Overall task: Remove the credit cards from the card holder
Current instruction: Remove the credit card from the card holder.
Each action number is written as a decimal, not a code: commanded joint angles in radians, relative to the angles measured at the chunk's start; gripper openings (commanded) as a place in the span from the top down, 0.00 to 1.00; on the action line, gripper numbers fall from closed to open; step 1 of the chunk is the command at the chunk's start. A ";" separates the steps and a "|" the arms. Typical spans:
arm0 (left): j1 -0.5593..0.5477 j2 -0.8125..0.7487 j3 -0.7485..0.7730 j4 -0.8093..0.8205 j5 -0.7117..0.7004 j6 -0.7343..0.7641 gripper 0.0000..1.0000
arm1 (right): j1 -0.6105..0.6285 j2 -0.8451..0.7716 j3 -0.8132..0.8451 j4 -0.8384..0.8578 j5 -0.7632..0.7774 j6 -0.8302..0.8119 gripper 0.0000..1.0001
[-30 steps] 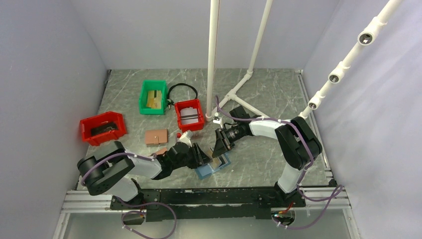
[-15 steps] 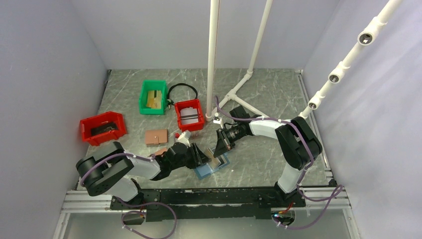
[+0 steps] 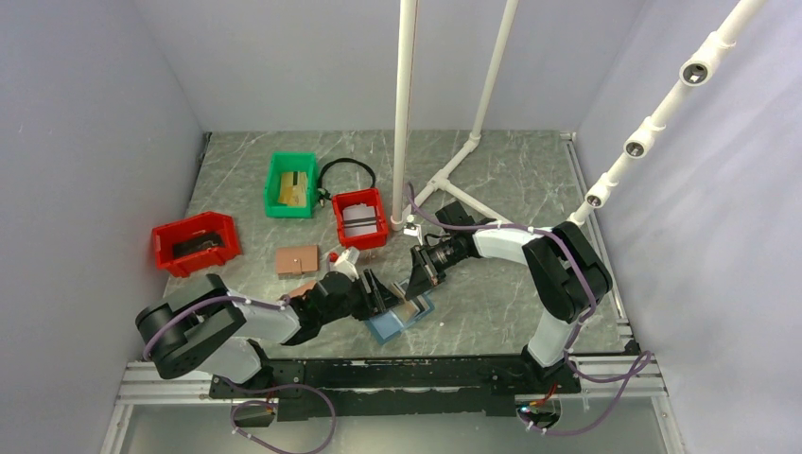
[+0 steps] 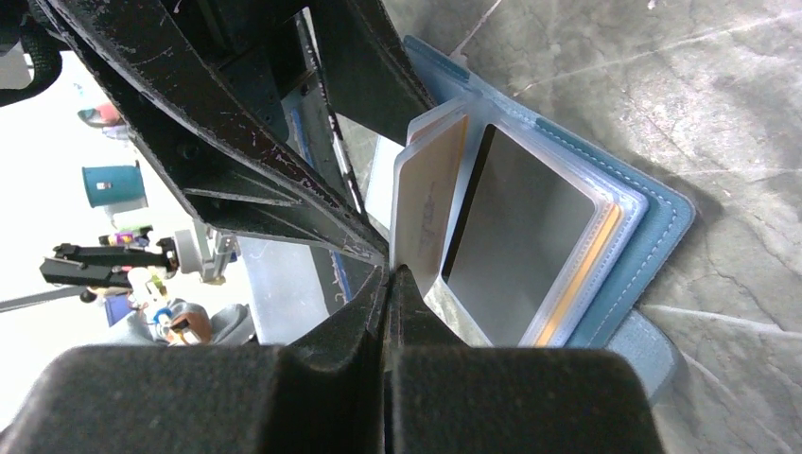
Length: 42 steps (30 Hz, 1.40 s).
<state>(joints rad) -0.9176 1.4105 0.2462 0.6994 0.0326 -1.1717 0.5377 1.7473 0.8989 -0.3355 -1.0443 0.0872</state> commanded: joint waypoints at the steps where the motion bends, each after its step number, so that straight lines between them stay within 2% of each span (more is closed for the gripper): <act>1: 0.006 -0.002 -0.023 0.064 -0.010 0.001 0.35 | 0.007 -0.003 0.032 -0.003 -0.102 -0.021 1.00; 4: 0.006 0.000 -0.034 0.100 -0.018 -0.015 0.35 | 0.007 -0.003 0.032 -0.001 -0.116 -0.023 1.00; 14: 0.006 -0.050 -0.009 0.044 -0.058 -0.030 0.30 | 0.007 0.000 0.035 -0.010 -0.116 -0.034 1.00; 22: 0.006 -0.051 0.025 -0.040 -0.088 -0.107 0.30 | 0.007 -0.001 0.038 -0.015 -0.127 -0.037 1.00; 28: 0.006 -0.033 0.010 0.001 -0.108 -0.190 0.29 | 0.007 -0.001 0.038 -0.013 -0.125 -0.036 1.00; 32: 0.006 -0.034 0.026 -0.035 -0.115 -0.226 0.28 | 0.007 0.000 0.038 -0.013 -0.127 -0.036 1.00; 36: 0.006 -0.035 0.059 -0.117 -0.111 -0.234 0.31 | 0.007 -0.001 0.038 -0.013 -0.129 -0.035 1.00; 42: 0.005 -0.029 0.056 -0.125 -0.103 -0.214 0.38 | 0.007 0.000 0.043 -0.022 -0.130 -0.043 1.00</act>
<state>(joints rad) -0.9176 1.3716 0.2790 0.6018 -0.0418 -1.3857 0.5354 1.7485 0.9028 -0.3435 -1.0824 0.0631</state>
